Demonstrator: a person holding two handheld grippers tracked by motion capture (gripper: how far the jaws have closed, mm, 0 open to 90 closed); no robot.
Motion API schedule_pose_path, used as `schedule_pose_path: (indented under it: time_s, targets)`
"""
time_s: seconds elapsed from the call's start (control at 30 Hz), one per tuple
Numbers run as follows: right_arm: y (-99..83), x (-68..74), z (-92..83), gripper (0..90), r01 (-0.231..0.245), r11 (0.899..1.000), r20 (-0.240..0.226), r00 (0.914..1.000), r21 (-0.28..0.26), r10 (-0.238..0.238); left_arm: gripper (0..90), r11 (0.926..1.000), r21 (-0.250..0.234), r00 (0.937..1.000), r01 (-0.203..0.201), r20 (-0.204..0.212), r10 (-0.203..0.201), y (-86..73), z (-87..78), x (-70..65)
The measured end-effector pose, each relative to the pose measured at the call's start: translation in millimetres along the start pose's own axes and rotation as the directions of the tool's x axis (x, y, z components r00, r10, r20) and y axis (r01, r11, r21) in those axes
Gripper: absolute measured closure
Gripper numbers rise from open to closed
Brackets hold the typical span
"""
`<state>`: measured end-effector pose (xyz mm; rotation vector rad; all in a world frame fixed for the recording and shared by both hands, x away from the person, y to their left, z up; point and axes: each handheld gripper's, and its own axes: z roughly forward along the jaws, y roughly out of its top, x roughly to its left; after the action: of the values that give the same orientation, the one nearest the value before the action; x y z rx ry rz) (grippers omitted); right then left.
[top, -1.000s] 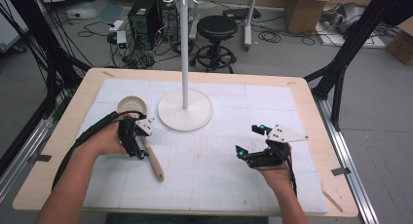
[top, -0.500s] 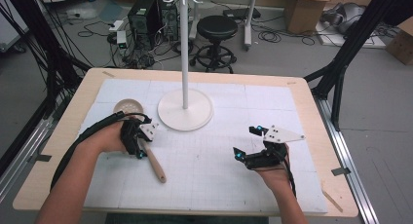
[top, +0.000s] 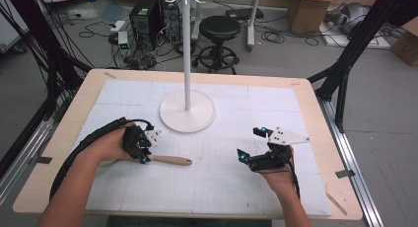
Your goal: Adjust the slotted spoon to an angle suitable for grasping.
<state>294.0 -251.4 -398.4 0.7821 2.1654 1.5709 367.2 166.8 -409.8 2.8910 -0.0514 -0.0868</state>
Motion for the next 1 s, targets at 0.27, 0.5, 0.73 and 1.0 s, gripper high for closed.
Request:
schedule_pose_path:
  time_s: [0.27, 0.5, 0.73, 1.0]
  targets:
    - [-0.5, -0.6, 0.3, 3.2, 0.0, 1.0, 0.003, 1.0, -0.002, 0.0, 45.2, 0.9901, -0.127, 0.9947, 0.06, -0.075, -0.07, -23.8, -8.3, -3.9]
    - [-1.1, -0.7, 4.5, 3.2, -0.004, 1.0, -0.002, 1.0, 0.01, 0.004, 47.8, 0.976, -0.208, 0.9955, 0.065, -0.054, -0.078, -22.4, -7.5, -9.5]
    - [-0.7, 0.7, 7.5, 3.2, 0.002, 1.0, -0.01, 1.0, 0.014, -0.002, 70.5, 0.9733, -0.157, 0.9838, 0.168, -0.036, -0.175, -10.1, 3.0, -5.9]
    - [-0.5, -0.4, 6.3, 3.2, -0.005, 1.0, -0.015, 0.9999, 0.001, 0.005, 75.7, 0.9086, -0.216, 0.9301, 0.357, -0.006, -0.367, -18.0, 3.4, -1.4]
